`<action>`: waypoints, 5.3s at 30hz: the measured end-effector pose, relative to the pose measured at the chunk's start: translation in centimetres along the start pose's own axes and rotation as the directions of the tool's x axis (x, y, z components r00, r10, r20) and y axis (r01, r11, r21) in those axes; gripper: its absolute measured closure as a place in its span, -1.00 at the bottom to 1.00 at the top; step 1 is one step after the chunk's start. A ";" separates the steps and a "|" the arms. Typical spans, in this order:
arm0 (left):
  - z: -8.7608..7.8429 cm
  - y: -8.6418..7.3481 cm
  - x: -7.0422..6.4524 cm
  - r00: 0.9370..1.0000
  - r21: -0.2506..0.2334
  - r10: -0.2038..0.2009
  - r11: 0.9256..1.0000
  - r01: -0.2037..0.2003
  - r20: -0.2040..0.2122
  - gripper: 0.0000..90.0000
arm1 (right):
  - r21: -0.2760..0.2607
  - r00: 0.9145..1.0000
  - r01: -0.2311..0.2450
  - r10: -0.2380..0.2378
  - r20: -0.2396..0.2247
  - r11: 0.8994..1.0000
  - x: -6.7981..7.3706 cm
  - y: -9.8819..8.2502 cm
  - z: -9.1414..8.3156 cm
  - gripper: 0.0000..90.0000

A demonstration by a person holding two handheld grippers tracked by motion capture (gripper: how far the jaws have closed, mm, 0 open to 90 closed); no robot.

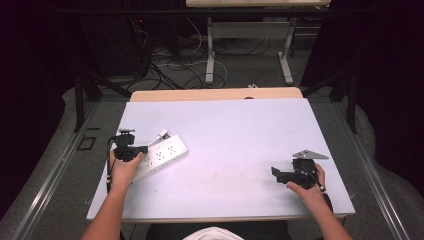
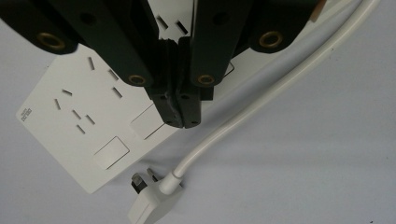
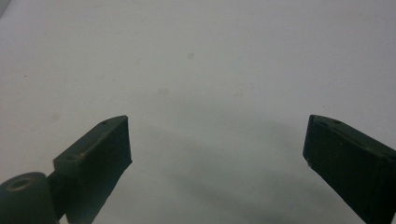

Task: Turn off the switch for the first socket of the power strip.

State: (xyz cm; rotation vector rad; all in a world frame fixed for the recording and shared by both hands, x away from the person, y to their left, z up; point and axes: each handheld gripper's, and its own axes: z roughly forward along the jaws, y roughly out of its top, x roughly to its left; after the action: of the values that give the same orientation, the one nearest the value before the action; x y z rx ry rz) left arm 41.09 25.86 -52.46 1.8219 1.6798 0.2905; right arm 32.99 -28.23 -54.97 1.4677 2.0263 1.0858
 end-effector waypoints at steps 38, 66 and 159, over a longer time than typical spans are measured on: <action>0.4 -0.2 -0.5 1.000 0.004 0.011 1.000 -0.011 0.011 1.00 | 0.000 1.000 -0.004 0.004 -0.003 1.000 0.0 0.0 0.1 -0.84; -0.1 -0.3 -0.5 1.000 -0.010 0.012 1.000 -0.012 0.025 1.00 | -0.003 1.000 -0.006 0.006 -0.001 1.000 -0.1 0.0 0.0 -0.84; -7.0 -4.1 -0.9 0.979 -0.210 0.160 0.969 -0.131 0.123 -1.00 | 0.005 1.000 -0.021 0.021 0.004 1.000 -0.1 -0.1 0.1 -0.83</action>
State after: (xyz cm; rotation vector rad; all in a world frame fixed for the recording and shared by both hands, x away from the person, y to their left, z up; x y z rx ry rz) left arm 33.74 26.98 -49.19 1.7734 1.3718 0.3727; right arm 33.03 -28.34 -55.16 1.4954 2.0169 1.0856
